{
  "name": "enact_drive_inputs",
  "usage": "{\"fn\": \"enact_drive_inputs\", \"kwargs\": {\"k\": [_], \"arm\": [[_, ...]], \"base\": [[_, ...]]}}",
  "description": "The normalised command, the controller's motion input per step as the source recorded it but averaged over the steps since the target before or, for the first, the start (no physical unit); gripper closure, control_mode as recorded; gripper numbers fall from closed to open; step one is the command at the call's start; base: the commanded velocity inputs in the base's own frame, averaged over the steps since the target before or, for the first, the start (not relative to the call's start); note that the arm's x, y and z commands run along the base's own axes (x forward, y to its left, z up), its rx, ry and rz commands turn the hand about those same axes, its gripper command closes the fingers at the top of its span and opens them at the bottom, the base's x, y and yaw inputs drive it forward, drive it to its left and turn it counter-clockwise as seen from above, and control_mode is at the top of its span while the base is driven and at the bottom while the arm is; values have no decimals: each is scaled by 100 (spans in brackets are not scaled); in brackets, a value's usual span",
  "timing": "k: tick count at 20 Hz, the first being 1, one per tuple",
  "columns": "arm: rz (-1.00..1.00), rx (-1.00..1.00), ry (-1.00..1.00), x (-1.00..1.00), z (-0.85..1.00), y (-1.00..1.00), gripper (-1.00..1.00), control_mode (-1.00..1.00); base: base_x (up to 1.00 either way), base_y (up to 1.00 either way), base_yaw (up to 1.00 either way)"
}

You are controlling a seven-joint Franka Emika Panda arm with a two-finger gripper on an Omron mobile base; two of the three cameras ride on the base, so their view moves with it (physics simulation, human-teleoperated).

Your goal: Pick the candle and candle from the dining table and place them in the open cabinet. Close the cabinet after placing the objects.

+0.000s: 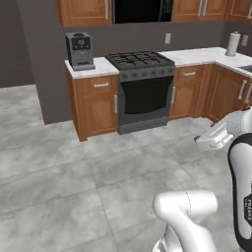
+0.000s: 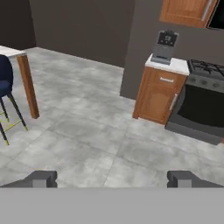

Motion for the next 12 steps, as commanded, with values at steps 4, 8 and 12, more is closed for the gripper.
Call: {"fn": "enact_drive_inputs", "kwargs": {"k": [4,8,12], "arm": [[0,0,0,0,0,0,-100,100],[0,0,0,0,0,0,-100,100],[0,0,0,0,0,0,-100,100]], "base": [[-100,-25,64],[-96,-24,48],[-75,-18,32]]}}
